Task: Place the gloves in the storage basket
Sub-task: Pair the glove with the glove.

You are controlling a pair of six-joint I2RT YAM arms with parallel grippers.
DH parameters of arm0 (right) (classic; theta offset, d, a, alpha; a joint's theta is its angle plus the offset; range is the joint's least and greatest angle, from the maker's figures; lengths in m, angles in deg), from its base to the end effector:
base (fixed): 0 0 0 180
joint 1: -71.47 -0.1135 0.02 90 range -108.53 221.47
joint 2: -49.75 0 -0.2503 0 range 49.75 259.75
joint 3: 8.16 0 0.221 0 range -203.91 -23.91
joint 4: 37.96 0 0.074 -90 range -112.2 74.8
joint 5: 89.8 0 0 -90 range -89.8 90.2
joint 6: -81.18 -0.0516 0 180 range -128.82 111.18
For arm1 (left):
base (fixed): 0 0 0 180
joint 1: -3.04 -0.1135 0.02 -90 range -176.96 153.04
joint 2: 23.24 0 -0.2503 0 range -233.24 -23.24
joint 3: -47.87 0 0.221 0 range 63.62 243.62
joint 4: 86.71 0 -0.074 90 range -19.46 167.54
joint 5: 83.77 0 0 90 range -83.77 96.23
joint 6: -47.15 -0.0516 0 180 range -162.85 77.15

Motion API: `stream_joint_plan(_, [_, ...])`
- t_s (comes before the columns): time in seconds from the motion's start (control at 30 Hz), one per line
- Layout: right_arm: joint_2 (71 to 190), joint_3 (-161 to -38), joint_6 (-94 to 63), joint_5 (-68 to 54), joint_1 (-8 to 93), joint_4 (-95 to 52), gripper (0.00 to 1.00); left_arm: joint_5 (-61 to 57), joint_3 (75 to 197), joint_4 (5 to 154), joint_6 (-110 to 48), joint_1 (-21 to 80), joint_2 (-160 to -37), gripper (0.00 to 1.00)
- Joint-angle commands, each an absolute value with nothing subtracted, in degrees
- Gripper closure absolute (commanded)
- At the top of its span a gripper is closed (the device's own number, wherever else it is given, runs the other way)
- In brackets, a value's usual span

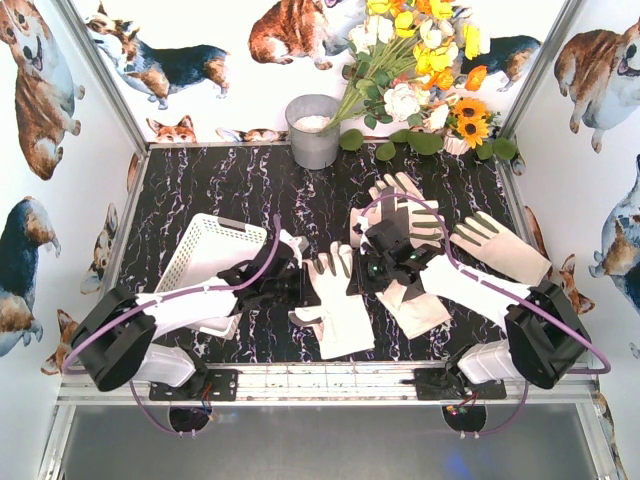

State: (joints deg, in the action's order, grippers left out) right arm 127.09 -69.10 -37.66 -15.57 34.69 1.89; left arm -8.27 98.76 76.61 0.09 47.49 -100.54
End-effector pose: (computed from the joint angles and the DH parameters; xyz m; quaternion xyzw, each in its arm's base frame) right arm 0.1885 0.1584 0.1925 -0.1054 0.9429 0.2661 0.1705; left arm 0.1719 -0.1867 0.1747 0.0622 0.9093 -0.3565 0.2055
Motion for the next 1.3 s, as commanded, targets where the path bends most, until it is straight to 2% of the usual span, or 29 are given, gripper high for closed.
stream_joint_plan(0.0, [128.9, -68.0, -36.4, -8.6, 35.4, 3.3, 1.0, -5.7, 97.9, 71.8, -0.3, 47.5, -103.5, 1.0])
stream_joint_plan(0.37, [131.8, -67.8, -37.1, -9.3, 34.8, 2.6, 1.0, -2.5, 98.7, 67.4, 0.4, 47.9, -106.3, 1.0])
stream_joint_plan(0.87, [126.9, -70.1, -36.9, -9.5, 34.0, 7.9, 1.0, -0.1, 101.8, 56.4, 0.4, 48.4, -98.4, 1.0])
stream_joint_plan(1.27, [130.2, -68.3, -37.5, -10.2, 33.5, 5.6, 1.0, -0.2, 99.0, 59.7, 1.4, 48.5, -100.6, 1.0])
